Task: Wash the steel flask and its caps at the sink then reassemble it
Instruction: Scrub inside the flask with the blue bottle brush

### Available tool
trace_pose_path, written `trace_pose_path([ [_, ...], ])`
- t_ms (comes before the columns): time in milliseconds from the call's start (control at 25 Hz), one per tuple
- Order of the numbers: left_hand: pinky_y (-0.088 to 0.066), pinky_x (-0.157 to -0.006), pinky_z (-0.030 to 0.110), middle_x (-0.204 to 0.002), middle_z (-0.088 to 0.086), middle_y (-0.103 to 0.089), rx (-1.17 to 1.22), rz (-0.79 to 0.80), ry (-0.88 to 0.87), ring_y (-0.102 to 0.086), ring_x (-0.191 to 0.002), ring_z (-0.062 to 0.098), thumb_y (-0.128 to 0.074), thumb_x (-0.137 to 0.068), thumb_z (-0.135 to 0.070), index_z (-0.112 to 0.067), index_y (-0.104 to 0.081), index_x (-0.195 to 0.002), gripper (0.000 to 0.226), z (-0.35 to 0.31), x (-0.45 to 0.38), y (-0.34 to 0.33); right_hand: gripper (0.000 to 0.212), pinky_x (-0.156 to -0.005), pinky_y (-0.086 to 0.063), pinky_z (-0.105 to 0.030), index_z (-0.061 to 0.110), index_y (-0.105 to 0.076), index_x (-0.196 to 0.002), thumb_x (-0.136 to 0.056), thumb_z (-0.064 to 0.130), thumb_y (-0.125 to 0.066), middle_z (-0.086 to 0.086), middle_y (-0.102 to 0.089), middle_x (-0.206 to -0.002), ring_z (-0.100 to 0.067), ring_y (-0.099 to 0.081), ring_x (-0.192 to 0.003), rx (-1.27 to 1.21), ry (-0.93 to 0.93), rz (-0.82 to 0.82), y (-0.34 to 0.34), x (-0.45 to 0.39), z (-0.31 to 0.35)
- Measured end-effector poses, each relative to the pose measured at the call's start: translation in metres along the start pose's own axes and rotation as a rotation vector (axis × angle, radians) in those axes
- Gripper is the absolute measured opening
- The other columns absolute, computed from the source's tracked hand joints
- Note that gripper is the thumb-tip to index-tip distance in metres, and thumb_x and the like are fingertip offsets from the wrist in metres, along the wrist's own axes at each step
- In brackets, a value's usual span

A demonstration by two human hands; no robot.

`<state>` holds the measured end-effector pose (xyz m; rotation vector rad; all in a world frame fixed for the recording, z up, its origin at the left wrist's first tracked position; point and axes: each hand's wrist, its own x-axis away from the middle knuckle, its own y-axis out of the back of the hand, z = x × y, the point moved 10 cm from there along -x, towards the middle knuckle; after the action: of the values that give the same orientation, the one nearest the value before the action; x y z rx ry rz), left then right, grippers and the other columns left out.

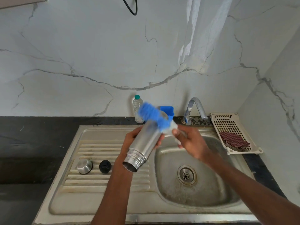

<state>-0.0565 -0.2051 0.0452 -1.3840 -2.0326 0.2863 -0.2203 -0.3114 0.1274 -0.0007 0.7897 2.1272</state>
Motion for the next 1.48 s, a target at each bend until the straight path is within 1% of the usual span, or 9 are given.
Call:
trace_pose_path([
  [80, -0.05, -0.108, 0.041, -0.151, 0.029, -0.05, 0.16, 0.146, 0.095, -0.059, -0.131, 0.035, -0.042, -0.109, -0.041, 0.006, -0.04, -0.156, 0.067, 0.003, -0.002, -0.012, 0.04, -0.063, -0.06, -0.052, 0.031, -0.063, -0.078, -0.101, 0.061, -0.049, 0.002, -0.063, -0.056, -0.022, -0.067, -0.053, 0.051, -0.122, -0.077, 0.01, -0.008, -0.015],
  [240, -0.065, -0.07, 0.03, -0.116, 0.014, -0.074, 0.053, -0.159, 0.075, -0.078, -0.081, 0.011, -0.076, -0.084, -0.058, -0.011, -0.069, -0.119, 0.06, 0.009, -0.015, 0.047, 0.042, -0.048, -0.046, -0.022, 0.027, -0.07, -0.091, -0.103, 0.058, -0.046, 0.016, -0.055, -0.058, -0.003, -0.056, -0.048, 0.066, 0.26, 0.288, -0.037, 0.019, 0.031],
  [320, -0.066, -0.08, 0.043, -0.109, 0.01, -0.079, 0.125, -0.155, 0.066, -0.08, -0.086, 0.023, -0.078, -0.087, -0.047, -0.007, -0.071, -0.123, 0.054, 0.02, -0.017, 0.058, 0.041, -0.05, -0.035, -0.015, 0.019, -0.07, -0.094, -0.105, 0.051, -0.048, 0.017, -0.052, -0.062, 0.003, -0.051, -0.05, 0.138, 0.387, 0.352, -0.051, 0.029, 0.039],
  [560, -0.039, -0.117, 0.048, -0.15, 0.032, -0.052, 0.355, 0.07, 0.132, -0.06, -0.122, 0.039, -0.055, -0.103, -0.049, 0.009, -0.052, -0.147, 0.073, 0.0, -0.005, -0.01, 0.045, -0.059, -0.048, -0.025, 0.024, -0.068, -0.093, -0.099, 0.063, -0.046, -0.004, -0.064, -0.055, -0.009, -0.066, -0.054, 0.081, -0.209, -0.042, -0.007, -0.014, -0.018],
  [840, -0.06, -0.086, 0.047, -0.116, 0.02, -0.073, 0.21, -0.26, -0.059, -0.072, -0.1, 0.032, -0.088, -0.073, -0.046, -0.009, -0.061, -0.138, 0.079, -0.003, -0.017, 0.009, 0.025, -0.043, -0.034, -0.024, 0.037, -0.045, -0.131, -0.107, 0.04, -0.05, -0.011, -0.072, -0.073, -0.016, -0.053, -0.043, -0.324, -0.642, 0.077, -0.051, 0.017, -0.027],
  [1040, -0.049, -0.092, 0.08, -0.135, 0.018, -0.068, 0.547, -0.402, -0.164, -0.066, -0.122, 0.041, -0.101, -0.059, -0.032, -0.021, -0.052, -0.145, 0.1, -0.003, -0.021, 0.035, 0.033, -0.042, -0.035, -0.025, 0.029, -0.044, -0.142, -0.109, 0.031, -0.045, -0.014, -0.074, -0.069, -0.021, -0.059, -0.045, -0.323, -0.655, 0.043, -0.027, 0.013, -0.022],
  [1160, -0.048, -0.097, 0.078, -0.127, 0.016, -0.069, 0.567, -0.43, -0.095, -0.068, -0.117, 0.04, -0.09, -0.075, -0.025, -0.016, -0.056, -0.139, 0.073, 0.013, -0.02, 0.033, 0.039, -0.04, -0.042, -0.022, 0.027, -0.043, -0.147, -0.108, 0.03, -0.046, -0.013, -0.074, -0.077, -0.016, -0.062, -0.042, -0.166, -0.6, 0.052, -0.026, 0.01, -0.021],
  [1280, -0.055, -0.088, 0.074, -0.131, 0.021, -0.066, 0.643, -0.482, -0.081, -0.068, -0.114, 0.044, -0.095, -0.061, -0.025, -0.013, -0.052, -0.142, 0.092, 0.021, -0.014, 0.037, 0.043, -0.062, -0.06, -0.037, 0.033, -0.036, -0.151, -0.109, 0.036, -0.044, -0.006, -0.072, -0.079, -0.021, -0.072, -0.057, 0.111, -0.5, 0.052, -0.035, 0.017, -0.026],
  [1480, -0.059, -0.078, 0.072, -0.133, 0.022, -0.062, 0.736, -0.613, -0.069, -0.066, -0.112, 0.046, -0.098, -0.065, -0.03, -0.013, -0.049, -0.143, 0.093, 0.035, -0.009, 0.061, 0.05, -0.071, -0.053, -0.04, 0.043, -0.016, -0.156, -0.108, 0.051, -0.03, -0.007, -0.065, -0.074, -0.027, -0.06, -0.064, 0.393, -0.353, 0.148, -0.06, 0.082, -0.024],
])
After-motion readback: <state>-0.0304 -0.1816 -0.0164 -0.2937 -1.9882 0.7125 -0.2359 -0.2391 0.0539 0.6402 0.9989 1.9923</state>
